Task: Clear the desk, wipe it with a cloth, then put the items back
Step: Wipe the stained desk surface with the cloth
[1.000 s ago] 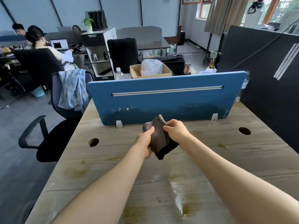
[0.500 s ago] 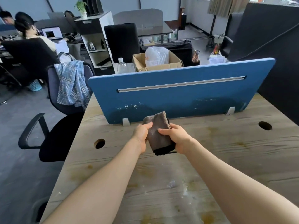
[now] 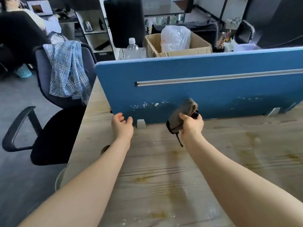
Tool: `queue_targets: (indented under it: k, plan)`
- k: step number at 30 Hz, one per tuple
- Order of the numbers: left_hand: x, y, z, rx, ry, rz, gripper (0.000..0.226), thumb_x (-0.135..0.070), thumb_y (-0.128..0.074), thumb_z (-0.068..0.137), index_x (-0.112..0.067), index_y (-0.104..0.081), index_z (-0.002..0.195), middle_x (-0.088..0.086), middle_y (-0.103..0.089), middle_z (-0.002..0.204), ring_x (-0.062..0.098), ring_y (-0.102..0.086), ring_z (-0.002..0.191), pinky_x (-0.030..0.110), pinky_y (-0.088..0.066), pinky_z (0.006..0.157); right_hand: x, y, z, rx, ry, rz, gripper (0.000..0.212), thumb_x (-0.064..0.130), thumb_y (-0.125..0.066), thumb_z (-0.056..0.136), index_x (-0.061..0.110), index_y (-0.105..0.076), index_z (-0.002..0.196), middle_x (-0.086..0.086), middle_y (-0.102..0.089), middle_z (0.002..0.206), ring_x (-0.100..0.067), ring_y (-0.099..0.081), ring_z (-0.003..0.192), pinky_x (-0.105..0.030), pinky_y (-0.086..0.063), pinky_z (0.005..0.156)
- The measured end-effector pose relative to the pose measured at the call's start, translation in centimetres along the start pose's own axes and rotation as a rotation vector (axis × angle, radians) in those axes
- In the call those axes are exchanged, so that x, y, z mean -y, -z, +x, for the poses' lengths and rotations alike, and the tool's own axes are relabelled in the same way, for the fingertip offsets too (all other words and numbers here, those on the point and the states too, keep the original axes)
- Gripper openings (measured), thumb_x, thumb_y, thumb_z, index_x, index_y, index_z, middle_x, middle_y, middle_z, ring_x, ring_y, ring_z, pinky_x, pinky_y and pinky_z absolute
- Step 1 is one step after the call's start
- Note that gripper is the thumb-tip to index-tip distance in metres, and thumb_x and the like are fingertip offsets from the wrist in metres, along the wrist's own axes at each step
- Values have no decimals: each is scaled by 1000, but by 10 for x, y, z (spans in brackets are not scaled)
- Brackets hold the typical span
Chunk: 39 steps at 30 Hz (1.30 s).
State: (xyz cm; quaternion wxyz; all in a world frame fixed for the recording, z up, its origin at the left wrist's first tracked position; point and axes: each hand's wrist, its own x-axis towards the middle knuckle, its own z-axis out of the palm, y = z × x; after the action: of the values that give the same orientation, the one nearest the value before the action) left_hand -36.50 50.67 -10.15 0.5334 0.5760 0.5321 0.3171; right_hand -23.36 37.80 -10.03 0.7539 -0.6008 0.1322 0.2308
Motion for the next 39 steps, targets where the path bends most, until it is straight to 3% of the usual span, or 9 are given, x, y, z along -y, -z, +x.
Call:
queue_targets:
  k: [5,13,17,23,26,29,33,36,39]
  plan:
    - [26,13,43,-130,-107,141,48,-12,-56,92,-8,-36,135,8,-38,138,20,-47,121,16,-32,88,-18,-21,27,-93,191,-179,24,1,-62,83,15,-51,100,-6,-60,104,-27,-60,96,-42,-54,85]
    - [42,14,75,-48,-247,165,45,-4,-49,93,-18,-40,135,0,-48,133,14,-51,118,25,-40,98,-37,-64,23,-220,538,-548,29,8,-58,86,8,-48,114,-5,-42,122,-19,-49,94,-27,-41,80]
    - [46,20,85,-33,-279,135,41,-2,-48,93,-18,-45,131,-1,-54,125,13,-55,106,28,-45,95,-66,-90,1,-63,771,-715,22,5,-62,80,10,-50,98,-1,-43,119,-17,-49,84,-28,-41,71]
    - [51,27,94,10,-337,184,36,-3,-49,94,-19,-48,126,-3,-58,118,10,-57,96,12,-41,75,-91,-105,-7,217,1042,-970,25,-2,-60,74,11,-50,93,-3,-46,111,-26,-48,87,-29,-39,56]
    - [51,27,92,5,-339,166,35,-5,-50,94,-20,-48,126,-5,-59,116,8,-56,93,19,-41,79,-74,-75,6,127,1090,-983,33,-6,-57,69,13,-51,95,0,-46,114,-25,-48,91,-28,-36,57]
    - [51,28,93,-1,-347,149,33,-7,-52,93,-19,-50,124,-5,-60,114,9,-57,93,21,-43,81,-60,-67,16,-3,1118,-949,47,-13,-57,65,10,-52,107,-6,-47,120,-30,-51,93,-32,-44,59]
    - [53,32,96,33,-342,124,32,-6,-52,94,-20,-51,123,-8,-60,111,6,-57,94,12,-42,77,-78,-93,5,124,1206,-977,57,-9,-64,65,18,-44,111,-5,-46,120,-30,-52,90,-34,-50,58]
    - [54,38,99,62,-361,139,32,-6,-52,94,-22,-53,122,-11,-59,108,7,-57,95,1,-38,69,-95,-113,-2,177,1323,-1088,57,-8,-71,60,15,-53,109,-11,-55,110,-31,-53,78,-28,-40,46]
    - [54,41,102,84,-368,145,34,-3,-51,94,-22,-54,122,-12,-60,106,7,-58,94,11,-41,78,-111,-127,-2,259,1466,-1304,49,-4,-75,59,15,-61,102,-11,-60,103,-32,-50,68,-21,-29,40]
